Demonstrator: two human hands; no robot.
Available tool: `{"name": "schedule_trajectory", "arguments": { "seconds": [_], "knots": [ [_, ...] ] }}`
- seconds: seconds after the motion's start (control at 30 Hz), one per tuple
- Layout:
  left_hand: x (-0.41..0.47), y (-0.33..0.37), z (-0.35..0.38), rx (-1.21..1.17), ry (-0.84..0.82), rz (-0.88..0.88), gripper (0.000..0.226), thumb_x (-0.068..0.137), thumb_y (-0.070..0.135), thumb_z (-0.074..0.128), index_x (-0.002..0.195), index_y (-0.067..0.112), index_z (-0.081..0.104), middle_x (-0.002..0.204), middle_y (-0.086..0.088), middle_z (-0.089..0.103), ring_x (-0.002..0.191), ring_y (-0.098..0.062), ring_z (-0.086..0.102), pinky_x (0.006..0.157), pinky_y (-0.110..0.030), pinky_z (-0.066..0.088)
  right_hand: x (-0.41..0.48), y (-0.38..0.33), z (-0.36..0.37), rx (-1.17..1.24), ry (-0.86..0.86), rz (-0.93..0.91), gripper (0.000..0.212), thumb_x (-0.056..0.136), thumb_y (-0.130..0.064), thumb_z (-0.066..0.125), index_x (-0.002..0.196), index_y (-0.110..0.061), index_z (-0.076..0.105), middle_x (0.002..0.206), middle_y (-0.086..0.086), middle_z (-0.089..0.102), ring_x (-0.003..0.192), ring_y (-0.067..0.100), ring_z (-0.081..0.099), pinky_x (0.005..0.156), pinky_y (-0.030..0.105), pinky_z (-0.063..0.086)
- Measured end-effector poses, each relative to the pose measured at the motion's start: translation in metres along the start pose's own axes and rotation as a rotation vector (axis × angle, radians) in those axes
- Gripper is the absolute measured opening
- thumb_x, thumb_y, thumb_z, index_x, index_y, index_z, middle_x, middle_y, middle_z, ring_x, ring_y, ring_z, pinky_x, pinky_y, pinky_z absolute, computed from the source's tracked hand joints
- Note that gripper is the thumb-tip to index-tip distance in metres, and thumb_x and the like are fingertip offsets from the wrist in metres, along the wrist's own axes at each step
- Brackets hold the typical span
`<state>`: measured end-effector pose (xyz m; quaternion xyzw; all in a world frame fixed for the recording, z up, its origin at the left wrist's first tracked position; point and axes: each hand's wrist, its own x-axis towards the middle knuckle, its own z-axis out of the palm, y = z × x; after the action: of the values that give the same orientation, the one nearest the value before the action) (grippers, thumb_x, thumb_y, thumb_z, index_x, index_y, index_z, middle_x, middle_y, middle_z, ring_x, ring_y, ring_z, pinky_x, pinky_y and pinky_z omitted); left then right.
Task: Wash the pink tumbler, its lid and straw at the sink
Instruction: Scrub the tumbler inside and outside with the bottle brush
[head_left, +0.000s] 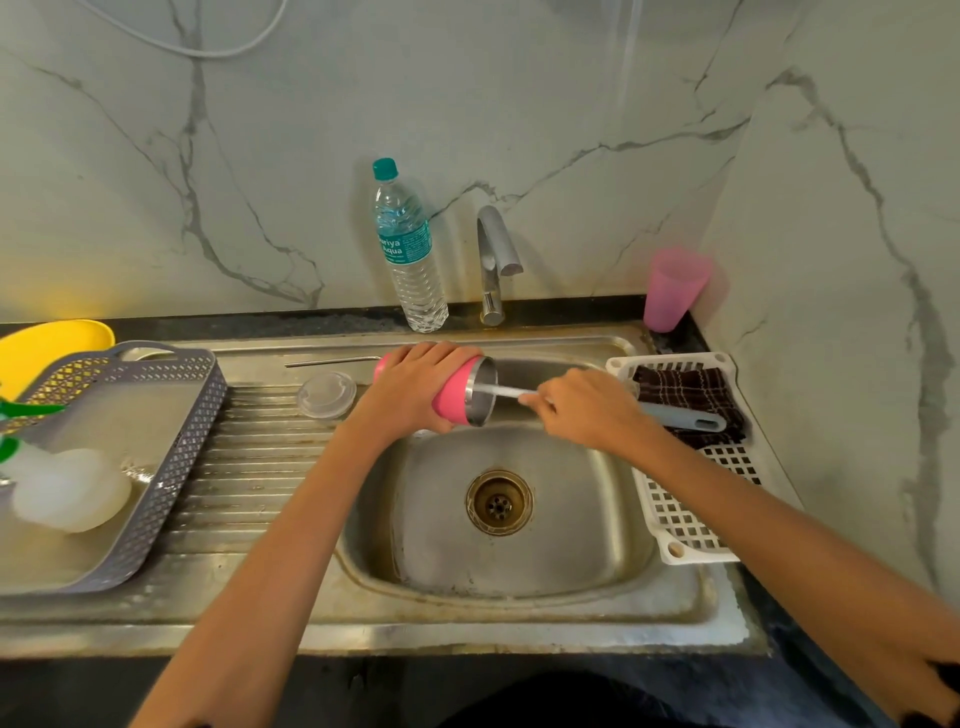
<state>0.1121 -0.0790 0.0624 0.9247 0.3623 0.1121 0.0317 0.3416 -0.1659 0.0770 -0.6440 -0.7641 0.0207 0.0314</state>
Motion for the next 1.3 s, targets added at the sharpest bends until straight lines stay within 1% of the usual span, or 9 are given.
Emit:
{"name": "schedule_trajectory", "arguments": {
  "seconds": [0.2, 0.3, 0.4, 0.5, 0.63, 0.77, 0.9, 1.1, 1.3],
  "knots": [
    [-0.007, -0.001, 0.012, -0.052, -0.093, -0.065, 0.097, 0.062, 0.037, 0.083, 0.146, 0.026, 0.035, 0.141, 0.002, 0.048, 0.128, -0.022, 0.046, 0.107, -0.048, 0.039, 0.002, 0.001, -0.016, 0.011, -0.019, -0.069, 0.045, 0.101, -0.048, 0.036, 0.062, -0.025, 0.043, 0.059, -0.005, 0.046, 0.053, 0.008, 0.042, 0.052, 0.025, 0.029],
    [-0.005, 0.008, 0.014, -0.033, -0.071, -0.014, 0.095, 0.061, 0.035, 0.083, 0.144, 0.026, 0.038, 0.141, 0.003, 0.048, 0.129, -0.020, 0.045, 0.108, -0.042, 0.034, 0.007, 0.007, -0.004, 0.065, -0.034, 0.029, 0.045, 0.101, -0.048, 0.035, 0.068, -0.022, 0.052, 0.059, -0.005, 0.046, 0.052, 0.008, 0.043, 0.053, 0.025, 0.030],
    [-0.004, 0.006, 0.016, -0.030, -0.065, -0.038, 0.097, 0.061, 0.034, 0.084, 0.145, 0.026, 0.037, 0.142, 0.002, 0.048, 0.130, -0.022, 0.045, 0.110, -0.044, 0.034, -0.002, -0.006, 0.012, 0.012, -0.059, -0.036, 0.046, 0.102, -0.046, 0.033, 0.085, -0.018, 0.066, 0.060, -0.002, 0.051, 0.053, 0.015, 0.049, 0.052, 0.028, 0.034],
    [-0.009, -0.004, 0.020, -0.090, -0.107, -0.086, 0.099, 0.060, 0.037, 0.083, 0.145, 0.029, 0.033, 0.141, 0.002, 0.047, 0.129, -0.024, 0.045, 0.108, -0.051, 0.038, -0.006, -0.011, 0.006, -0.001, -0.004, -0.104, 0.047, 0.101, -0.047, 0.033, 0.079, -0.017, 0.063, 0.060, -0.002, 0.052, 0.055, 0.015, 0.050, 0.054, 0.028, 0.035],
    [-0.008, -0.003, 0.016, -0.107, -0.118, -0.055, 0.097, 0.061, 0.039, 0.081, 0.145, 0.029, 0.032, 0.141, 0.003, 0.047, 0.128, -0.023, 0.046, 0.106, -0.049, 0.040, 0.005, 0.003, 0.000, 0.093, -0.005, 0.012, 0.046, 0.101, -0.049, 0.036, 0.068, -0.021, 0.054, 0.057, -0.005, 0.047, 0.054, 0.012, 0.048, 0.050, 0.024, 0.028],
    [-0.002, -0.004, 0.010, -0.079, -0.090, -0.023, 0.100, 0.062, 0.041, 0.084, 0.147, 0.028, 0.032, 0.143, 0.002, 0.046, 0.129, -0.022, 0.046, 0.107, -0.045, 0.040, -0.005, -0.010, 0.012, 0.016, 0.003, -0.007, 0.045, 0.102, -0.047, 0.032, 0.078, -0.019, 0.057, 0.062, -0.001, 0.050, 0.059, 0.020, 0.051, 0.057, 0.029, 0.035],
    [-0.004, -0.004, 0.014, -0.083, -0.116, -0.051, 0.100, 0.062, 0.039, 0.084, 0.146, 0.026, 0.033, 0.143, 0.001, 0.046, 0.129, -0.023, 0.046, 0.108, -0.047, 0.039, -0.003, -0.014, 0.001, -0.074, 0.085, -0.110, 0.049, 0.101, -0.047, 0.031, 0.073, -0.018, 0.059, 0.058, -0.003, 0.050, 0.052, 0.014, 0.047, 0.052, 0.028, 0.032],
    [0.000, -0.003, 0.010, -0.077, -0.091, -0.009, 0.100, 0.062, 0.040, 0.085, 0.146, 0.028, 0.032, 0.143, 0.002, 0.047, 0.129, -0.023, 0.046, 0.108, -0.047, 0.040, 0.007, 0.001, 0.013, 0.059, 0.030, 0.018, 0.045, 0.101, -0.049, 0.033, 0.071, -0.020, 0.052, 0.056, -0.005, 0.043, 0.055, 0.016, 0.049, 0.053, 0.028, 0.032],
    [-0.007, -0.005, 0.014, -0.088, -0.079, -0.036, 0.099, 0.061, 0.036, 0.086, 0.145, 0.027, 0.034, 0.141, 0.001, 0.048, 0.128, -0.024, 0.047, 0.107, -0.050, 0.040, -0.001, -0.012, 0.002, -0.009, 0.051, -0.098, 0.048, 0.100, -0.047, 0.034, 0.072, -0.016, 0.058, 0.056, -0.003, 0.046, 0.051, 0.014, 0.045, 0.054, 0.029, 0.033]
  ]
}}
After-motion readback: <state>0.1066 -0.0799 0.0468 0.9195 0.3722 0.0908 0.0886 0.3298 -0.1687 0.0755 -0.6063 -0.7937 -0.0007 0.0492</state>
